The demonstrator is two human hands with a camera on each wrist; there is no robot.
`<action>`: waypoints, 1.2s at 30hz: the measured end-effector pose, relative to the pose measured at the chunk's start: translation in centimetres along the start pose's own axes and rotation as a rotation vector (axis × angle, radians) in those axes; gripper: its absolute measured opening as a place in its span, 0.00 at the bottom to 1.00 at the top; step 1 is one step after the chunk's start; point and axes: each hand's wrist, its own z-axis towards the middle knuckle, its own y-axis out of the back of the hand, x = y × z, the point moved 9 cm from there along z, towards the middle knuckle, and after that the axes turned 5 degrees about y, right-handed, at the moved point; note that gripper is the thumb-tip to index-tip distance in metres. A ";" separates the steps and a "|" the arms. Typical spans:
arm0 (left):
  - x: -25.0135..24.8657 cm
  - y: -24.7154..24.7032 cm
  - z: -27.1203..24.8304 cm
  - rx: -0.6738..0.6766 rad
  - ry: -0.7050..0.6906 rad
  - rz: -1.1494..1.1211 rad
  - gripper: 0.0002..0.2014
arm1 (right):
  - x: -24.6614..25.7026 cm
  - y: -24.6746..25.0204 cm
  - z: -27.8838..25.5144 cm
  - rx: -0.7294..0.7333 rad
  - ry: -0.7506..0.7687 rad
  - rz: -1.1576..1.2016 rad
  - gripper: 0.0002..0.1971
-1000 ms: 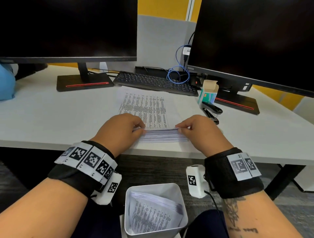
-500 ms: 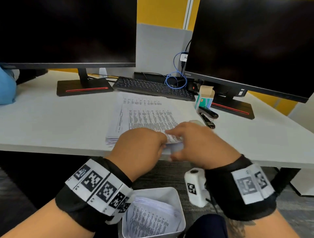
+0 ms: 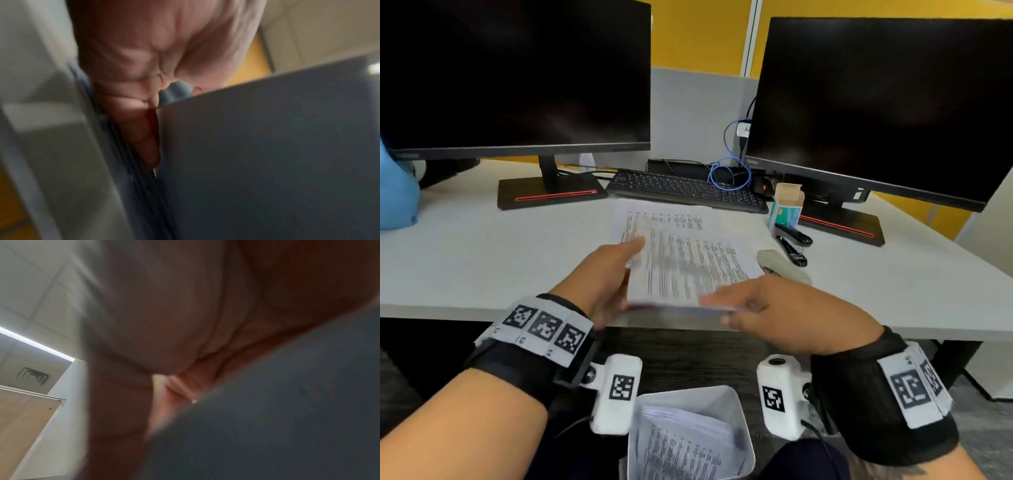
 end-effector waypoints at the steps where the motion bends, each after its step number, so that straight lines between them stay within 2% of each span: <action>1: 0.4 -0.2 0.3 0.037 0.017 -0.055 0.15 | -0.1 -0.9 -0.2 0.080 -0.011 0.019 0.17; 2: 0.5 0.0 0.7 0.043 0.016 -0.102 0.16 | 0.0 -1.5 -0.4 0.125 -0.012 0.030 0.18; 4: 0.4 0.5 1.2 0.011 -0.012 -0.147 0.19 | 0.2 -1.7 -0.5 0.106 0.000 0.030 0.23; 6: 0.0 0.0 1.0 0.046 -0.042 -0.099 0.21 | 0.1 -0.8 -0.2 -0.020 -0.001 0.008 0.26; 9: -0.4 -1.6 -0.4 0.204 -0.078 0.030 0.26 | -1.0 0.7 0.2 -0.182 -0.039 -0.017 0.30; 11: -0.2 -2.2 -1.0 0.274 -0.077 0.081 0.26 | -1.5 0.1 0.6 -0.129 -0.036 -0.068 0.35; 14: -0.1 -2.2 -0.7 0.233 -0.085 0.076 0.18 | -1.1 -2.1 1.1 -0.026 -0.012 -0.174 0.39; 16: 0.0 -2.0 -0.4 0.186 -0.075 0.029 0.14 | -0.2 -3.4 1.5 -0.009 0.033 -0.158 0.38; 18: -0.1 -1.3 -0.2 0.112 -0.087 -0.009 0.14 | 0.5 -4.1 1.6 0.007 0.047 -0.090 0.32; 20: -0.8 -0.6 -0.1 0.061 -0.155 0.018 0.11 | 0.0 -2.7 1.5 -0.097 0.019 -0.059 0.24; 21: -1.1 -0.4 -0.1 0.043 -0.190 0.054 0.09 | -0.9 -1.1 1.5 -0.218 -0.012 -0.078 0.20; 23: -1.6 -0.3 -0.4 0.023 -0.250 0.139 0.13 | -3.1 2.8 1.0 -0.493 -0.114 -0.162 0.16; 25: -1.7 -0.6 -0.6 0.031 -0.290 0.206 0.19 | -5.9 5.5 0.7 -0.616 -0.280 -0.267 0.17; 27: -1.7 -0.8 -0.7 0.025 -0.323 0.217 0.18 | -9.2 6.4 1.1 -0.557 -0.497 -0.303 0.17; 29: -1.7 -1.1 -1.1 0.027 -0.344 0.192 0.11 | -11.7 5.9 2.0 -0.451 -0.629 -0.274 0.15; 32: -1.9 -1.4 -1.8 -0.004 -0.378 0.207 0.07 | -13.2 5.1 2.9 -0.392 -0.685 -0.239 0.17; 36: -2.3 -1.1 -2.8 -0.046 -0.430 0.278 0.07 | -13.1 5.6 2.5 -0.464 -0.702 -0.159 0.17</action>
